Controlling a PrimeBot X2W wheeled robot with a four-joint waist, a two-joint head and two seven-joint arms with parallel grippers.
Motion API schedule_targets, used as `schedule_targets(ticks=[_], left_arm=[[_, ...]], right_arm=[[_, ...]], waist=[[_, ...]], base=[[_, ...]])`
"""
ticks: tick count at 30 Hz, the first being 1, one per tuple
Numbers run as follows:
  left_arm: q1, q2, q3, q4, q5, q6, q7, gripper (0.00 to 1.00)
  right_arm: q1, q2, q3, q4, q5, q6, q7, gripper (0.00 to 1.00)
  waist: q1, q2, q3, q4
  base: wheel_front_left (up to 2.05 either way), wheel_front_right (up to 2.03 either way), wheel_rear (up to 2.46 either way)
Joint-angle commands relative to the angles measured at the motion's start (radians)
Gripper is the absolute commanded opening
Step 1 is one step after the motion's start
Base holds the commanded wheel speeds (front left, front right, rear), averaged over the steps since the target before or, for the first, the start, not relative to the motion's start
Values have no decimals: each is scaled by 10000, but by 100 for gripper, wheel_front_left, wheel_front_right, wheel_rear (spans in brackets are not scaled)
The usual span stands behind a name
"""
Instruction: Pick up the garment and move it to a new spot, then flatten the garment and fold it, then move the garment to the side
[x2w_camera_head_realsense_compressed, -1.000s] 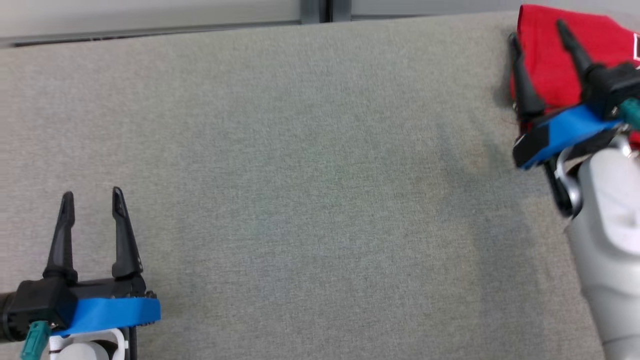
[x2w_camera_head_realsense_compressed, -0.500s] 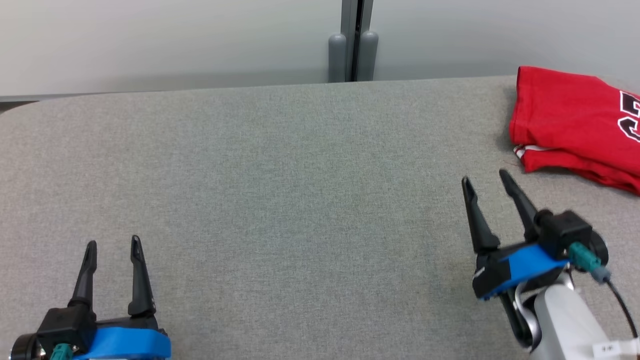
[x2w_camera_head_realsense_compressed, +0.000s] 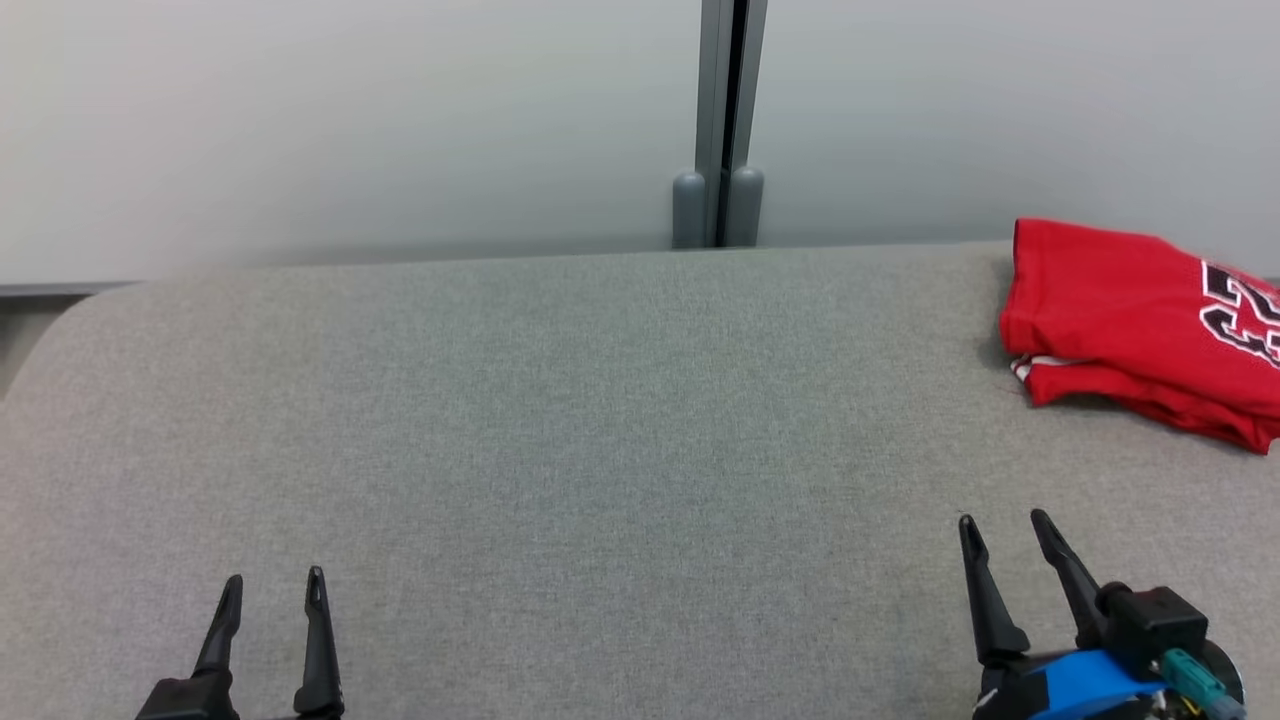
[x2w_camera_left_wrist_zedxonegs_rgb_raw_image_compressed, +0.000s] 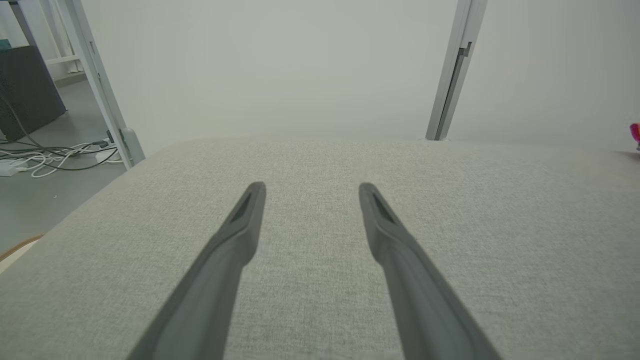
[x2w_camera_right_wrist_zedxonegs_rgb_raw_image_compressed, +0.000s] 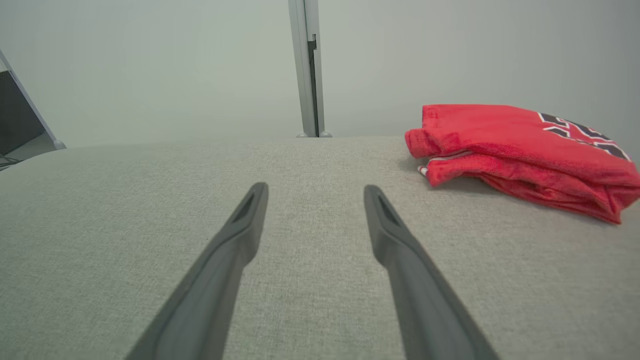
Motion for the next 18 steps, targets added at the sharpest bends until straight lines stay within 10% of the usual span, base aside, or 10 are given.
schedule_targets(ticks=[1,18], left_arm=[[99,-9,12,36,4,-32,-23,100],[-53,57,-32,203,147,24,-22,100]], right_arm=[[190,54,-63,-88,-33,1,-28,100],[573,87,-251,-268,91,1,-27,100]], waist=[[2,2,-86,-47],[2,2,-376,69]], base=[[0,0,0],[0,0,0]])
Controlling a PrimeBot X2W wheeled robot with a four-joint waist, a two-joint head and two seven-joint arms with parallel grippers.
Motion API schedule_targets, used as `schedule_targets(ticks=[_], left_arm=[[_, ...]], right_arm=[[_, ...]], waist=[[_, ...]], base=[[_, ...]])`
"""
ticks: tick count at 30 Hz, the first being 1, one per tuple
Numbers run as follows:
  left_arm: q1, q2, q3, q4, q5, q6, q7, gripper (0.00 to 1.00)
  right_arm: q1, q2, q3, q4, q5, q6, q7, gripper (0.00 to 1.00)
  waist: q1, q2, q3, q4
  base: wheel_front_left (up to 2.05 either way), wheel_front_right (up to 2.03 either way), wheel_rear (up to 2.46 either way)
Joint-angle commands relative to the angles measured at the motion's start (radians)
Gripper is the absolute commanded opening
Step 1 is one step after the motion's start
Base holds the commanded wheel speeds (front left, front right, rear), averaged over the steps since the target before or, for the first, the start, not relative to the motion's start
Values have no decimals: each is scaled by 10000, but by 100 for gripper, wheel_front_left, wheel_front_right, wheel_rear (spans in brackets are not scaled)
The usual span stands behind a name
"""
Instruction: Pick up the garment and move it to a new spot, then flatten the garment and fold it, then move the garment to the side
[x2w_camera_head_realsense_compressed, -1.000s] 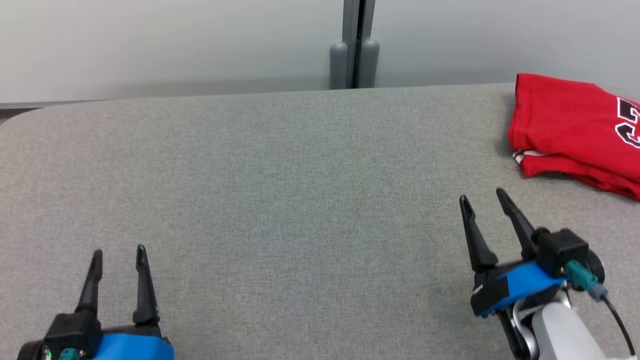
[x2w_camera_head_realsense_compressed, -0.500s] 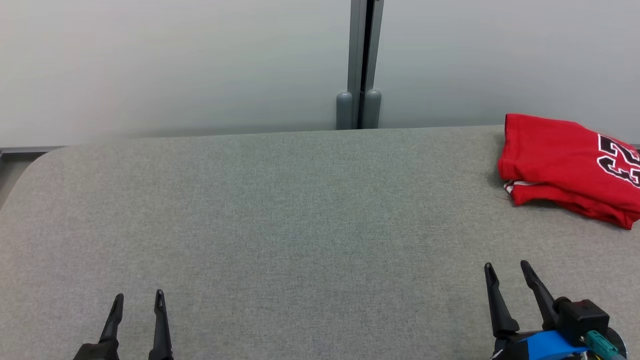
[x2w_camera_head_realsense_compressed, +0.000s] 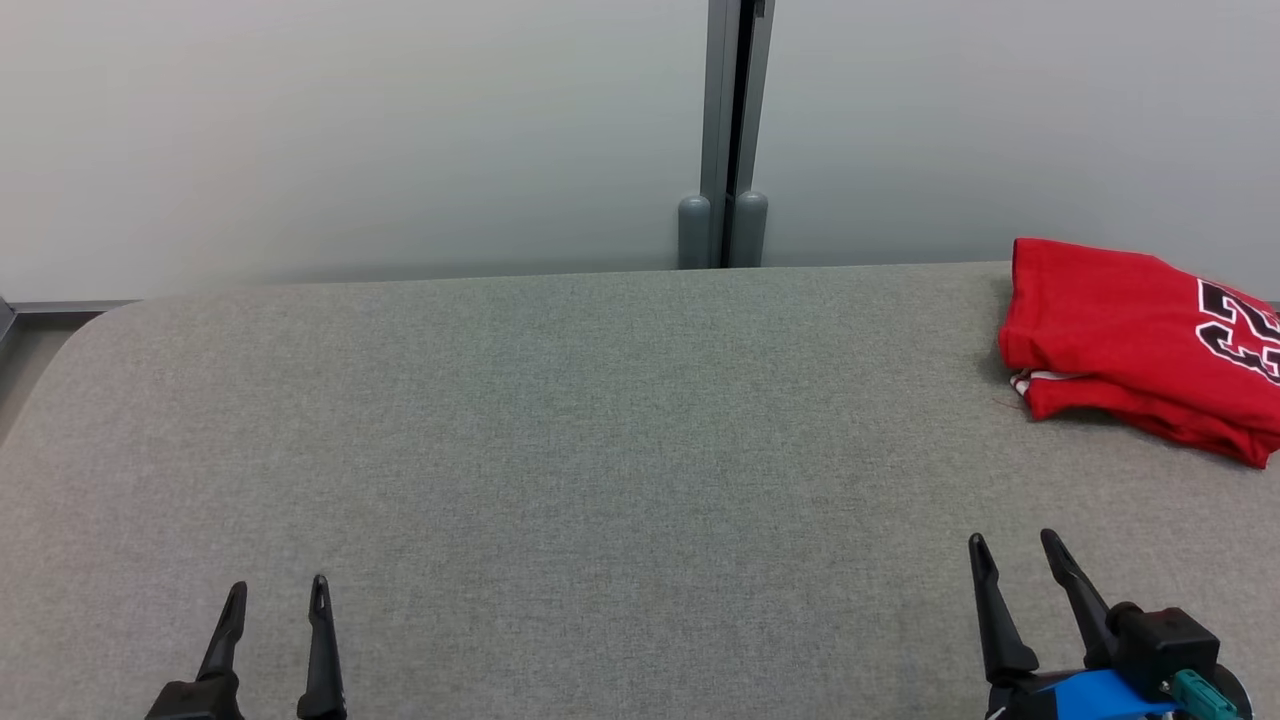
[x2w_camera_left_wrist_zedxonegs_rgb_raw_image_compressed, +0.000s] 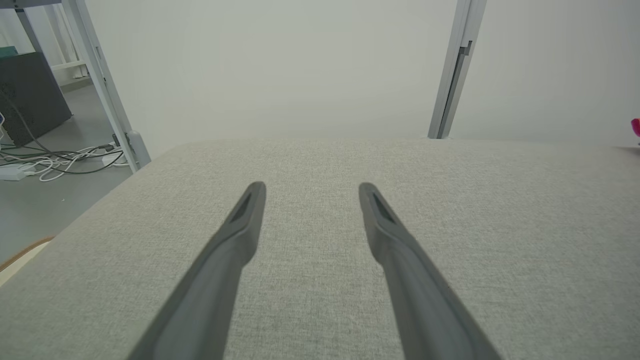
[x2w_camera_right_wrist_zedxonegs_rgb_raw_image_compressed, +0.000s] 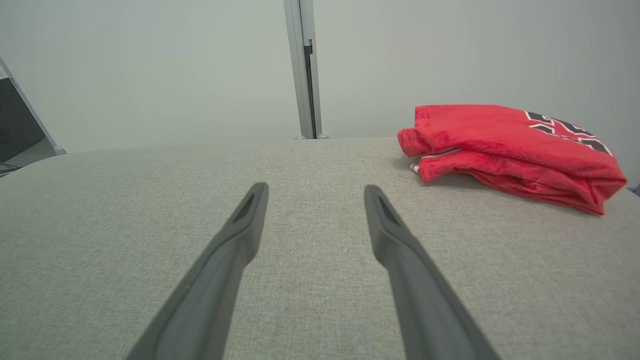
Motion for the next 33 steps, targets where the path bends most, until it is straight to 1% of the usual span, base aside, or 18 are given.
schedule_targets(ticks=[1,20,21,26,33], left_arm=[[-142,22,1,-75,-20,1,-22,100],[-107,47,47,-335,90,70,-22,100],[-28,15,12,-286,29,10,0,0],[135,-67,9,163,-38,2,88,0],[-167,-62,112,211,-1535,-5,542,0]], right_arm=[[52,9,10,-50,99,1,-29,100],[113,10,47,43,237,1,-29,100],[17,2,38,14,182,0,-2,0],[64,59,30,404,230,0,85,0],[-75,53,-76,345,1651,0,459,0]], waist=[[-1,0,1,12],[-1,0,-10,61],[0,0,-11,58],[0,0,-11,57],[0,0,-9,49]], base=[[0,0,0],[0,0,0],[0,0,0],[0,0,0],[0,0,0]])
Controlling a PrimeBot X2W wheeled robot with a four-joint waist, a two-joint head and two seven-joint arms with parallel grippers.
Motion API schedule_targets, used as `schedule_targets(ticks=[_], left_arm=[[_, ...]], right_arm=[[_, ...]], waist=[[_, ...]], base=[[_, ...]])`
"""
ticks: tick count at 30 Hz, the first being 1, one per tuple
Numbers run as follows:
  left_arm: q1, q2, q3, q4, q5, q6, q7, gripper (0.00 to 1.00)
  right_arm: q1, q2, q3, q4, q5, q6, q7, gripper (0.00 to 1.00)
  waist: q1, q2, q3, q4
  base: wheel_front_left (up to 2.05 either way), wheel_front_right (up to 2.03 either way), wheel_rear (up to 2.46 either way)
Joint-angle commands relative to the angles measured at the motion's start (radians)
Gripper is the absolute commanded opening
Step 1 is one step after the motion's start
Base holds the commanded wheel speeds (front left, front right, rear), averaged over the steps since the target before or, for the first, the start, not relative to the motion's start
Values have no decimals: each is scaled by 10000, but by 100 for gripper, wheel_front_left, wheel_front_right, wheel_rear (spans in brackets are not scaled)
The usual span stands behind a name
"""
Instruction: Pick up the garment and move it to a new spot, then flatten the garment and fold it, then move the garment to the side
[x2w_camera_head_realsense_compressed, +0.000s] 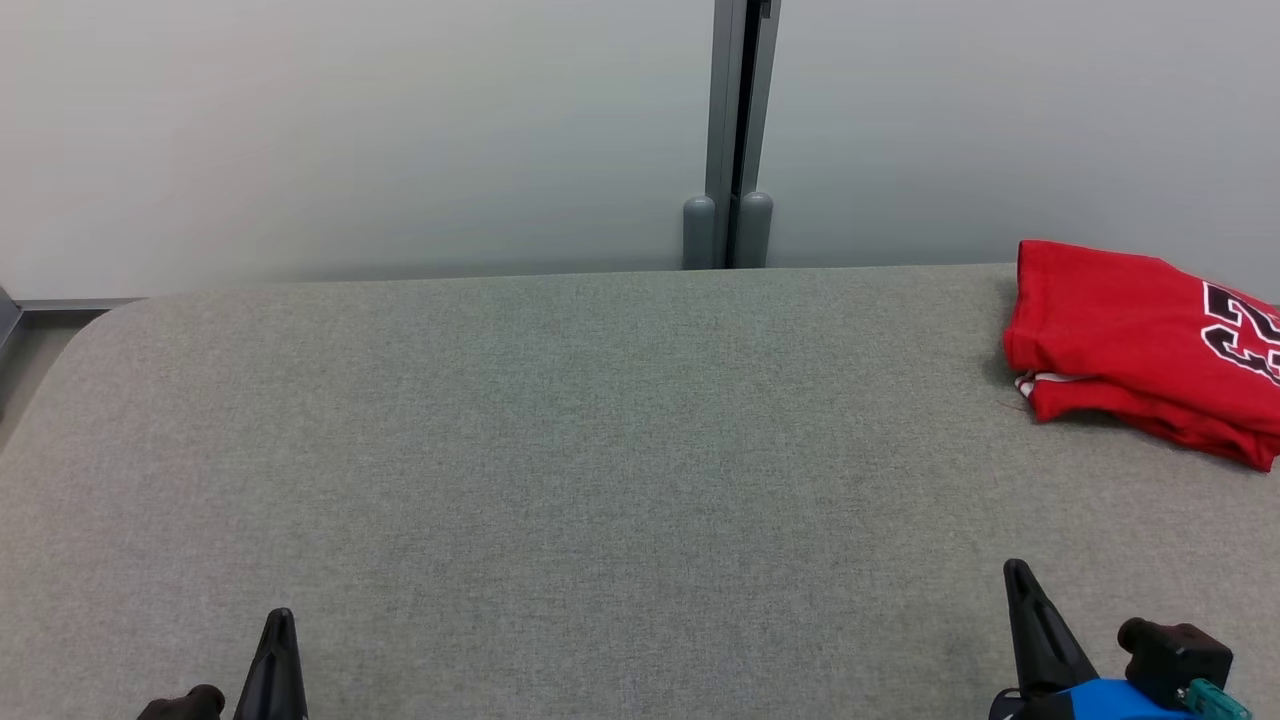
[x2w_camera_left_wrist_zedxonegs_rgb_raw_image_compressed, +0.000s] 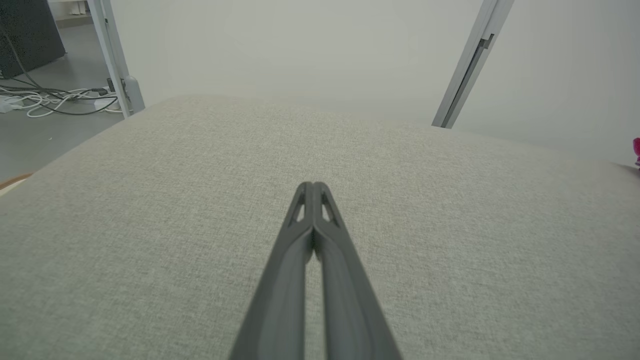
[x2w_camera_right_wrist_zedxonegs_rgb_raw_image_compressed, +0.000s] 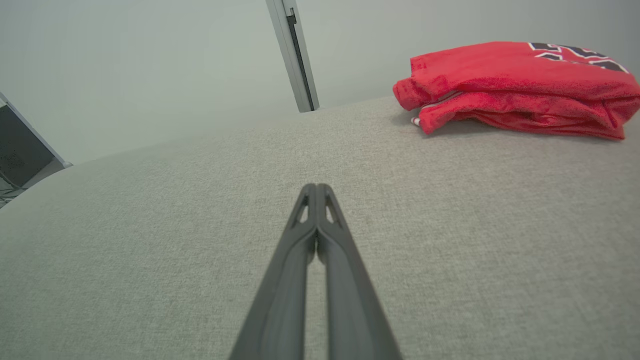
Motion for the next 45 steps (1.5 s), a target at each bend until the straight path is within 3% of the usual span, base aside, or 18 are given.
schedule_targets(ticks=[1,24,45], left_arm=[[-308,55,59,-173,-504,-8,89,0],[-831,70,-47,-406,-4692,-32,978,0],[-1243,80,-55,-502,-7548,-53,1655,0]], right_arm=[[-157,-38,-55,-205,500,0,90,0],[-484,-58,-280,-448,4378,0,1052,0],[-712,-73,-445,-596,7047,1,1726,0]], waist=[[0,-1,1,-4],[0,-1,10,-28],[0,-1,18,-49]], base=[[0,0,0],[0,0,0],[0,0,0]])
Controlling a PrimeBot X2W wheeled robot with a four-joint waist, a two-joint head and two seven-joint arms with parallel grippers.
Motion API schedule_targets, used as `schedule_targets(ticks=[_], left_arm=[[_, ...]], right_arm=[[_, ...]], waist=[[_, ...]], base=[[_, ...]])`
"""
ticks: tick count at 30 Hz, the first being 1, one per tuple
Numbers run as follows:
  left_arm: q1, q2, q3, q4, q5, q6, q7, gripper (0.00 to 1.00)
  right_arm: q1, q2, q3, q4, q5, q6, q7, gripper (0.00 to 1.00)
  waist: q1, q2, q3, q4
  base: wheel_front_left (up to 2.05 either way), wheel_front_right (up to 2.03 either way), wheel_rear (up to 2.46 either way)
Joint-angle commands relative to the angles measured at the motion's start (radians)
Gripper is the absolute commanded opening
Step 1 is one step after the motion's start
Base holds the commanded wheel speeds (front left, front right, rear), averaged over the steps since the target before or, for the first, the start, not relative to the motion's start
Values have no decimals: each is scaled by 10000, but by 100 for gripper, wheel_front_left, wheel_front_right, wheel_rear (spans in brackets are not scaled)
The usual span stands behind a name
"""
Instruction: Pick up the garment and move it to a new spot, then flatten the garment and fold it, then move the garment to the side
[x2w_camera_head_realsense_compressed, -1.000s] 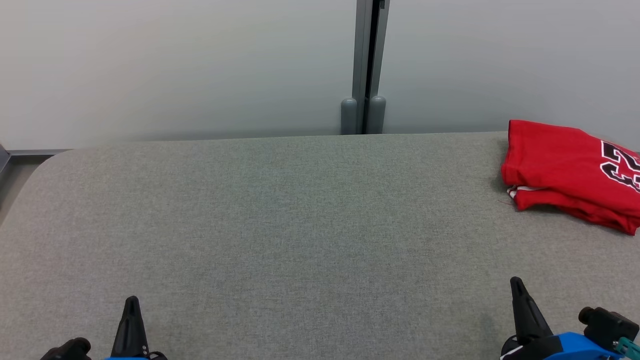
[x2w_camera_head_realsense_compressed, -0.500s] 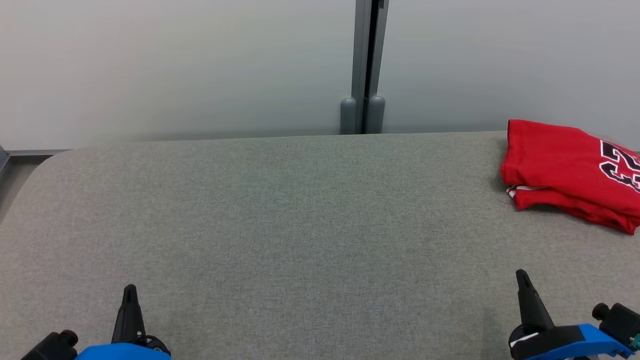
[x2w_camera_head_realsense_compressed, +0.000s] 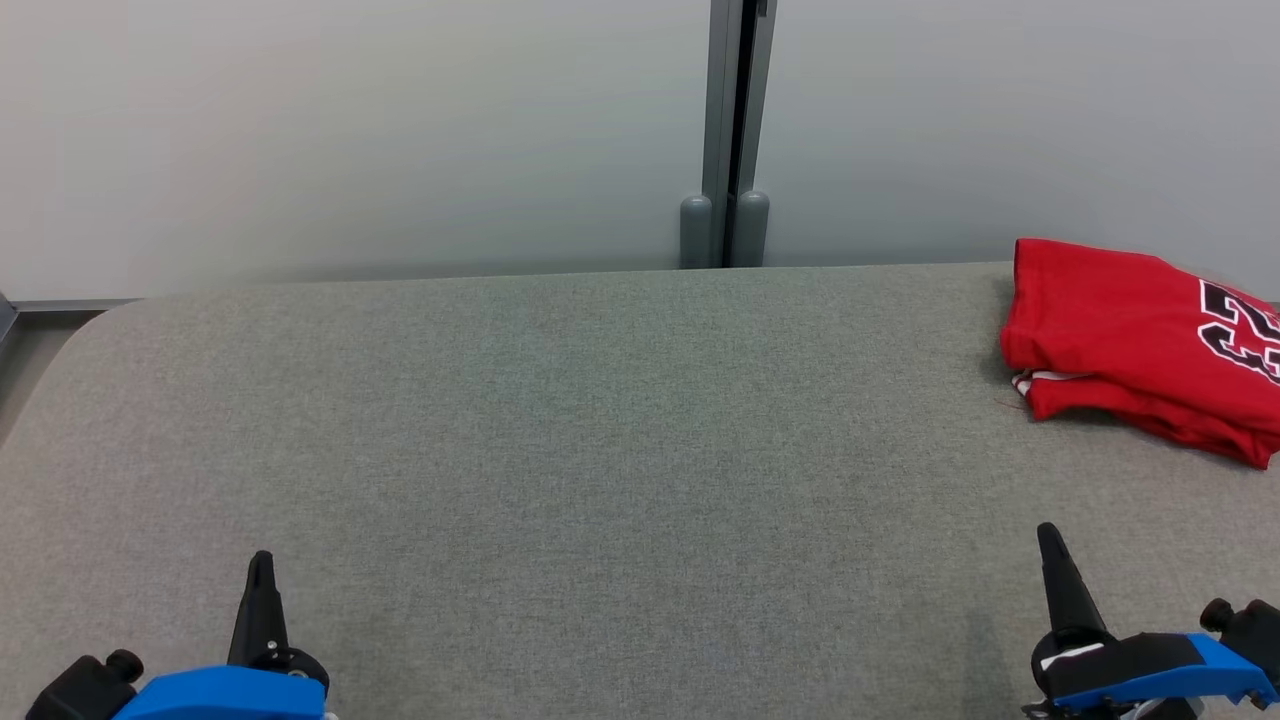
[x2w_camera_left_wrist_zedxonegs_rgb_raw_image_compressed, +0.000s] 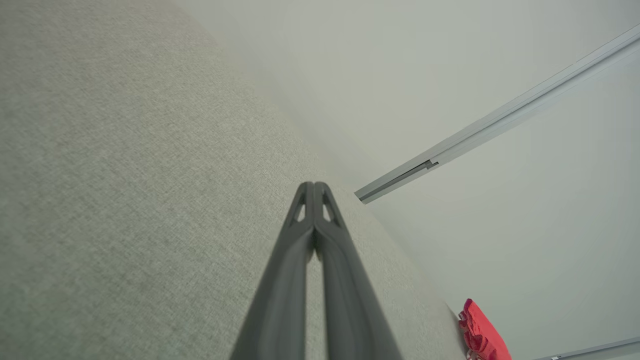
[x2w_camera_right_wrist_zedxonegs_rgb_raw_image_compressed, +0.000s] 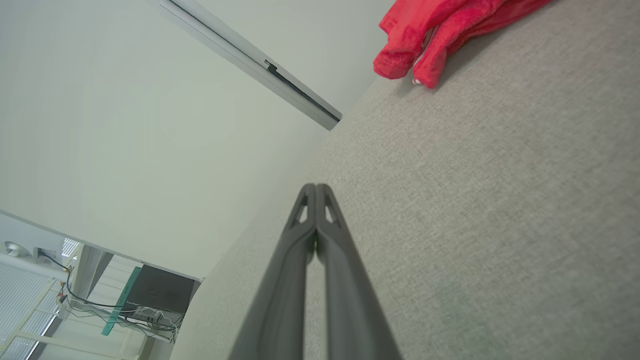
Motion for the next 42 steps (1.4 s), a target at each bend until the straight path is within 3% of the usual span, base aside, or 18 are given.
schedule_targets(ticks=[1,42], left_arm=[[-326,70,-7,-155,-244,-50,80,0],[-917,78,-19,-275,-4622,-90,1121,0]], right_arm=[[-251,-66,-47,-153,258,3,85,0],[-589,-92,-294,-369,4339,3,1116,0]], waist=[[0,1,0,-1],[0,1,15,-44]], base=[[0,0,0],[0,0,0]])
